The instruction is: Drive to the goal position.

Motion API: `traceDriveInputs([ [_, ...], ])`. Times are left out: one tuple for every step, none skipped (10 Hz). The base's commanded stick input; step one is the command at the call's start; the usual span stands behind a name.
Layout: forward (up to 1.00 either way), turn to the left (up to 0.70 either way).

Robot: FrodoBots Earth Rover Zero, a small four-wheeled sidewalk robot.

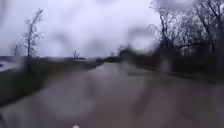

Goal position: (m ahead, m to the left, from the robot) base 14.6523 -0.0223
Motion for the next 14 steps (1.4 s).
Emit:
traceDriveInputs([
  [0.7,0.0],
  [0.7,0.0],
  [0.7,0.0],
  [0.7,0.0],
  [0.7,0.0],
  [0.7,0.0],
  [0.7,0.0],
  [0.7,0.0],
  [0.7,0.0],
  [0.7,0.0],
  [0.7,0.0],
  [0.7,0.0],
  [0.7,0.0],
  [0.7,0.0],
])
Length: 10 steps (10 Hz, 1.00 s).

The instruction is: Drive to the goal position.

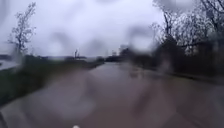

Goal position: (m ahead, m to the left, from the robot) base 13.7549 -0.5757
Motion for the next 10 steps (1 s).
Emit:
traceDriveInputs([
  [0.7,0.0],
  [0.7,0.0],
  [0.7,0.0],
  [0.7,0.0],
  [0.7,0.0],
  [0.7,0.0],
  [0.7,0.0],
  [0.7,0.0],
  [0.7,0.0],
  [0.7,0.0],
])
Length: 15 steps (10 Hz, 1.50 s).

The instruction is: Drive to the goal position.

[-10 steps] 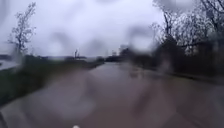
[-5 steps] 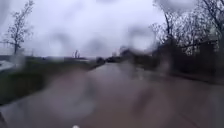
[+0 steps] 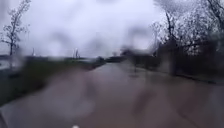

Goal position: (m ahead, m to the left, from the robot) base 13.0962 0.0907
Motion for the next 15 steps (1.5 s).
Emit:
traceDriveInputs([
  [0.7,0.0],
  [0.7,0.0],
  [0.7,0.0],
  [0.7,0.0],
  [0.7,0.0],
  [0.7,0.0],
  [0.7,0.0],
  [0.7,0.0],
  [0.7,0.0],
  [0.7,0.0],
  [0.7,0.0],
  [0.7,0.0],
  [0.7,0.0],
  [0.7,-0.1],
  [0.7,-0.32],
])
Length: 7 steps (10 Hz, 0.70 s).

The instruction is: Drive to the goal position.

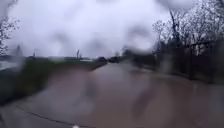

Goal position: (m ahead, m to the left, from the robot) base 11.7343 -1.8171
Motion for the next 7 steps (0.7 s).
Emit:
traceDriveInputs([
  [0.7,-0.32],
  [0.7,-0.11],
  [0.7,0.0],
  [0.7,0.0],
  [0.7,0.0],
  [0.7,0.0],
  [0.7,0.0],
])
